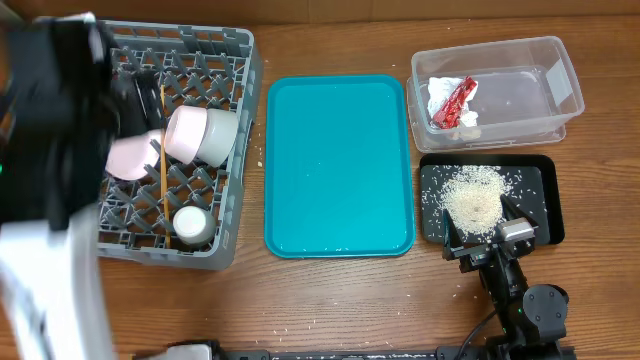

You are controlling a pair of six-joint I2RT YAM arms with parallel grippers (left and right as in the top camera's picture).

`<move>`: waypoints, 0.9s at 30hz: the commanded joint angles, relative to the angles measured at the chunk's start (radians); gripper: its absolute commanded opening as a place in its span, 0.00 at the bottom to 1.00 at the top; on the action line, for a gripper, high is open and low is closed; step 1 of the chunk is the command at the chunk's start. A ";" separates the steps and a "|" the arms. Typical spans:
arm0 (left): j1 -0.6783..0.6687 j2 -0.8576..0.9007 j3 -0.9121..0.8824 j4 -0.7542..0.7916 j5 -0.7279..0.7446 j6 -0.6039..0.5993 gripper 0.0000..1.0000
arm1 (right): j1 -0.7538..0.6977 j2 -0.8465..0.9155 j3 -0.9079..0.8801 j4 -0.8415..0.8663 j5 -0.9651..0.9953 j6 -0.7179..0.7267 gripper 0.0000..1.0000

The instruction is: Sort waste into correct bins and load items into the dishwasher

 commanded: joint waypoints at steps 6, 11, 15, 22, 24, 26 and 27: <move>-0.035 -0.187 0.005 -0.050 0.376 -0.011 1.00 | 0.006 -0.010 -0.011 0.004 0.003 0.000 1.00; -0.035 -0.240 0.005 -0.082 0.359 -0.002 1.00 | 0.006 -0.010 -0.011 0.004 0.003 0.000 1.00; -0.059 -0.261 0.005 -0.177 0.252 0.000 1.00 | 0.006 -0.010 -0.011 0.004 0.003 0.000 1.00; -0.087 -0.384 -0.208 0.158 0.191 0.095 1.00 | 0.006 -0.010 -0.011 0.004 0.003 0.000 1.00; -0.087 -0.455 -0.354 0.293 0.211 0.102 1.00 | 0.006 -0.010 -0.011 0.004 0.003 0.000 1.00; -0.087 -0.533 -0.507 0.424 0.237 0.101 1.00 | 0.006 -0.010 -0.011 0.004 0.003 0.000 1.00; -0.087 -0.574 -0.588 0.492 0.253 0.101 1.00 | 0.006 -0.010 -0.011 0.004 0.003 0.000 1.00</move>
